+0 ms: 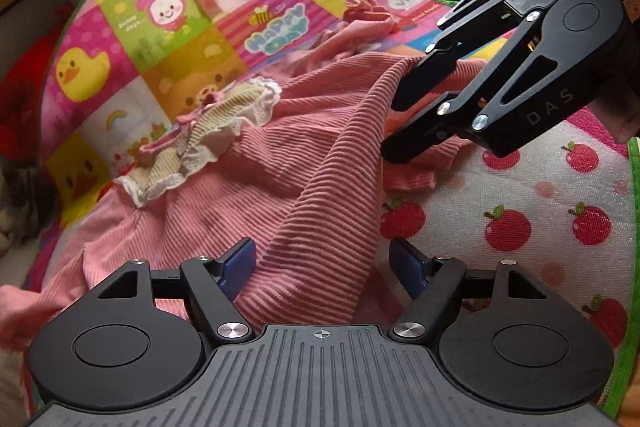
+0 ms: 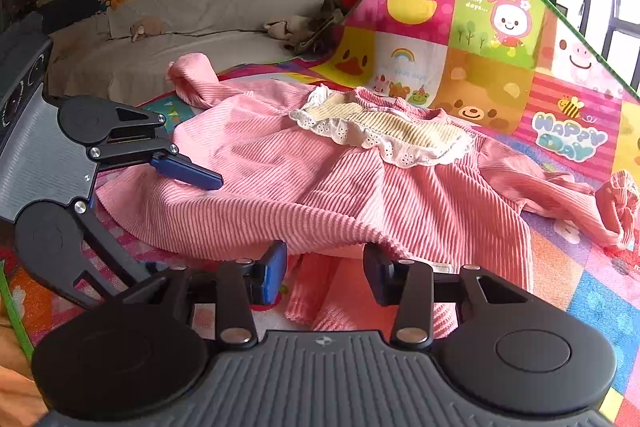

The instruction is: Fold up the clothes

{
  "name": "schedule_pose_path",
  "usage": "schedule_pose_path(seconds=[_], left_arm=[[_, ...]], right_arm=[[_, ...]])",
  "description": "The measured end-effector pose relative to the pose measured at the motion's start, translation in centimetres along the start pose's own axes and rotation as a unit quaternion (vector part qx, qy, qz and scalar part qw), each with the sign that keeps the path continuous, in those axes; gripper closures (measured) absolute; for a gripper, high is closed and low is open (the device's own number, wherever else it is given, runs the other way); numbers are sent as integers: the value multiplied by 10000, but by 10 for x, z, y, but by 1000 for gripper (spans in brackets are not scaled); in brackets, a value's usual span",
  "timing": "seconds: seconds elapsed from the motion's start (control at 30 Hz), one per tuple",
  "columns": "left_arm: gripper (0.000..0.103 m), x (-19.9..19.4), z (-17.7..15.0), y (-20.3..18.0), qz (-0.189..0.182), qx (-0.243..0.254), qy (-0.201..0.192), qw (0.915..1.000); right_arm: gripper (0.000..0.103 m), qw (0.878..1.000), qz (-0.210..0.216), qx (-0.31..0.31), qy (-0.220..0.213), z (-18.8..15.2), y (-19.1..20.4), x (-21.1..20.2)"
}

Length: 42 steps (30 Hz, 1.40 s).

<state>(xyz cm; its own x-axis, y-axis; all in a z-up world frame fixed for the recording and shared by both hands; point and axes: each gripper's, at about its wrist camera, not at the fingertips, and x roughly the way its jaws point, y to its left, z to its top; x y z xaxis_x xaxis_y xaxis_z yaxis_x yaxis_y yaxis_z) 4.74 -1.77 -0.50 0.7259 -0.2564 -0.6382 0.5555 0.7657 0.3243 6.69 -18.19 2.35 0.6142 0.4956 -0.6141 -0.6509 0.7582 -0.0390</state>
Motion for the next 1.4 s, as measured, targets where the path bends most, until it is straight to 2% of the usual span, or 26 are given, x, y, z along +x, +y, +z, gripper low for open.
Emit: schedule_pose_path(seconds=[0.07,0.1,0.13,0.23,0.37,0.47,0.6,0.7,0.83,0.93,0.97,1.1,1.2,1.3,1.37,1.4], left_arm=[[59,0,2,4,-11,-37,22,10000],[70,-1,3,6,-63,-79,37,9999],[85,-3,4,9,-124,-131,42,9998],[90,-21,15,27,-359,-508,-237,9978],[93,-40,31,51,-338,-864,-615,9938],[94,-39,39,62,-297,-1029,-686,9919],[94,-33,42,66,-244,-1110,-675,9912],[94,-34,41,65,-272,-1117,-699,9909],[94,-35,37,66,-298,-1147,-692,9905],[94,-35,35,67,-314,-1188,-691,9900],[94,-35,35,66,-313,-1195,-692,9899],[94,-34,35,65,-348,-1191,-688,9899],[94,-32,36,65,-362,-1202,-687,9897],[94,-33,35,66,-356,-1231,-694,9893],[94,-33,35,67,-342,-1228,-693,9894],[94,-33,35,67,-335,-1230,-695,9894]], right_arm=[[61,10000,-31,-25,-20,0,0,-2],[61,10000,-35,-60,-38,-1,0,-4],[61,9999,-45,-114,-59,-1,1,-6],[58,9990,-145,-397,-142,-2,8,-13],[57,9983,-50,-553,-173,-1,15,-21],[57,9967,326,-739,-99,-3,29,-26],[57,9933,682,-902,247,-8,47,-10],[57,9940,790,-612,442,-7,44,9],[55,9913,1103,376,617,0,20,24],[56,9880,1369,381,609,1,22,17],[56,9893,1314,281,560,0,24,13],[63,9983,449,-199,301,-4,24,1],[65,9979,306,-73,558,-10,12,10],[66,9983,224,-116,531,-16,6,13],[78,9986,179,-9,499,-15,1,13],[89,9987,169,41,481,-15,-1,13]])
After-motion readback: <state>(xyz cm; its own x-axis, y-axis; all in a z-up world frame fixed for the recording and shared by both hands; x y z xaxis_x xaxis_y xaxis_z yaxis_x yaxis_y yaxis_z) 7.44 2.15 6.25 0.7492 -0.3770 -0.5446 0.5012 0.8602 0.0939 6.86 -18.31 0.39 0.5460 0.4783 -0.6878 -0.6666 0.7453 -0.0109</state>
